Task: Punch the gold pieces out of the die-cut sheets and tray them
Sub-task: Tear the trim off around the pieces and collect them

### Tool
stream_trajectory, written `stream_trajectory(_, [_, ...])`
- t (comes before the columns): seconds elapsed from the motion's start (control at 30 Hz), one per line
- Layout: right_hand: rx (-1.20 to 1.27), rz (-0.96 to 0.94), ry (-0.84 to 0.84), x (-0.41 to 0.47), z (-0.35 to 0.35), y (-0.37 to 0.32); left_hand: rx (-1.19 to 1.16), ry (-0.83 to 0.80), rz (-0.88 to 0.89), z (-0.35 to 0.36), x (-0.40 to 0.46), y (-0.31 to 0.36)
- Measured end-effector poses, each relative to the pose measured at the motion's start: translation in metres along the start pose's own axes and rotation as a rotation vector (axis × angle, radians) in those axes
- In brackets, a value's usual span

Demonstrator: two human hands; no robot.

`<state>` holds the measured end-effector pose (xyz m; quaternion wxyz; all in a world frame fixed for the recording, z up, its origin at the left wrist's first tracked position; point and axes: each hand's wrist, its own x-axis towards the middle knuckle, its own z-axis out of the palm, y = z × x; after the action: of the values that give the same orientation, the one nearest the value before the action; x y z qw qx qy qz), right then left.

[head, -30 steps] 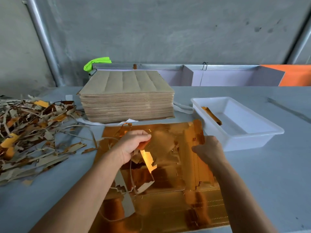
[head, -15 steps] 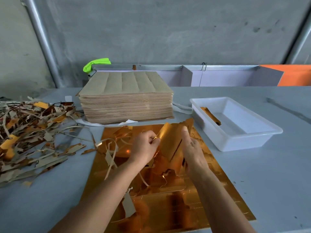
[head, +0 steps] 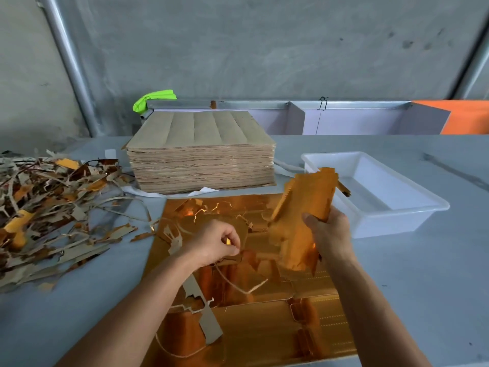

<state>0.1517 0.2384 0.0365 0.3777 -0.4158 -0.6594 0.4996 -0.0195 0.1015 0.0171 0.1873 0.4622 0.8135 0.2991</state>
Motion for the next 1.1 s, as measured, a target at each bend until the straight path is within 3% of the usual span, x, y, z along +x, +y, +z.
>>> stream_trajectory(0.13, [0.188, 0.132, 0.249, 0.008, -0.020, 0.005, 0.068, -0.092, -0.102, -0.008, -0.003, -0.014])
stream_trajectory(0.2, [0.283, 0.209, 0.202, 0.006, -0.022, 0.009, 0.038, -0.081, -0.113, -0.007, -0.005, -0.018])
stream_trajectory(0.33, [0.389, 0.344, 0.050, -0.006, -0.008, 0.008, 0.201, 0.204, -0.150, 0.006, 0.000, -0.022])
stream_trajectory(0.47, [0.407, 0.408, -0.045, -0.012, 0.008, 0.008, 0.458, 0.019, -0.247, 0.020, 0.003, -0.028])
stream_trajectory(0.7, [0.376, 0.396, -0.097, -0.015, 0.019, 0.012, 0.631, 0.230, -0.057, 0.028, 0.001, -0.027])
stream_trajectory(0.93, [0.352, 0.419, -0.064, -0.015, 0.017, 0.019, 0.830, 0.088, -0.323, 0.041, 0.014, -0.008])
stream_trajectory(1.1, [0.334, 0.411, -0.050, -0.016, 0.014, 0.021, 0.735, 0.168, -0.248, 0.037, 0.010, -0.002])
